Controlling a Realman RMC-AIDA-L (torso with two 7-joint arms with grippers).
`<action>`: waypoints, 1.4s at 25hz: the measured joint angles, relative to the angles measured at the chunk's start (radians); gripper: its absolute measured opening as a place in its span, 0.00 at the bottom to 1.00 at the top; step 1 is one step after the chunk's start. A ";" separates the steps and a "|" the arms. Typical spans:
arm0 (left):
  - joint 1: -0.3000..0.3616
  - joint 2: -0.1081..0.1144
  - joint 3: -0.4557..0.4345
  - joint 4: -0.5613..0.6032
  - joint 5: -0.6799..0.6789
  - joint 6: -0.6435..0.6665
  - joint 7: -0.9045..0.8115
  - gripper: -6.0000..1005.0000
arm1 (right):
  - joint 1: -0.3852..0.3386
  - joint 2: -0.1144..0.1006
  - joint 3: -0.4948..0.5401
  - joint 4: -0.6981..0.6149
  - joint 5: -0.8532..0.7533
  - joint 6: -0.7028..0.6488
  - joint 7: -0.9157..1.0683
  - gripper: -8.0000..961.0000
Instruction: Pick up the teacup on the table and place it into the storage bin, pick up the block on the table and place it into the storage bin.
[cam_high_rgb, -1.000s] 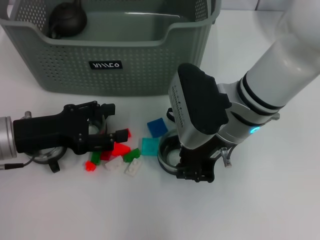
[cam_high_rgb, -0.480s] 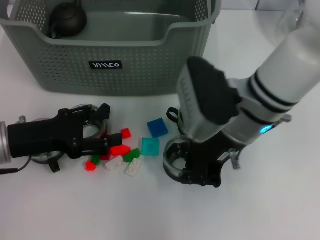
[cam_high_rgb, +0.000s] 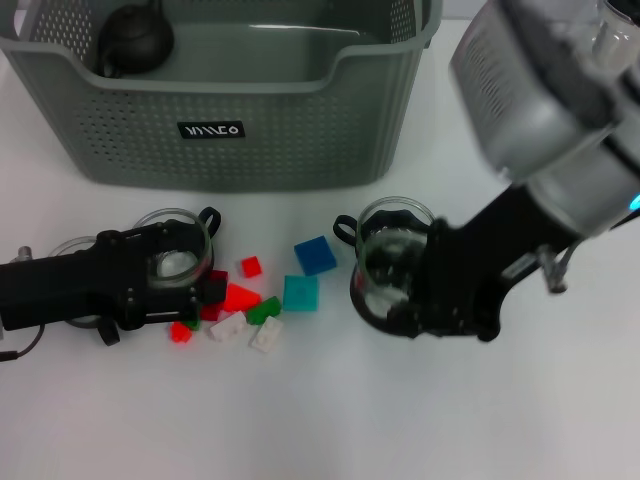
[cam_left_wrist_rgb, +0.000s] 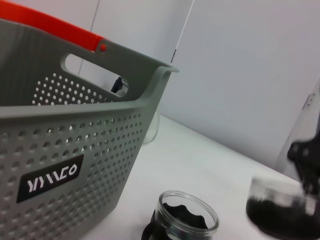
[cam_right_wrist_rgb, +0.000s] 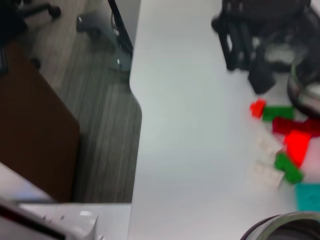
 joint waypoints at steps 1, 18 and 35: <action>0.000 0.000 0.000 0.000 0.001 0.000 0.000 0.85 | 0.003 0.000 0.057 -0.059 0.023 -0.051 0.008 0.07; -0.009 -0.002 0.000 -0.007 -0.003 0.002 0.032 0.85 | 0.354 -0.034 0.472 0.060 0.258 0.130 0.008 0.10; -0.047 -0.036 0.010 -0.013 0.001 0.005 0.054 0.84 | 0.609 0.005 0.229 0.785 -0.119 1.060 -0.241 0.15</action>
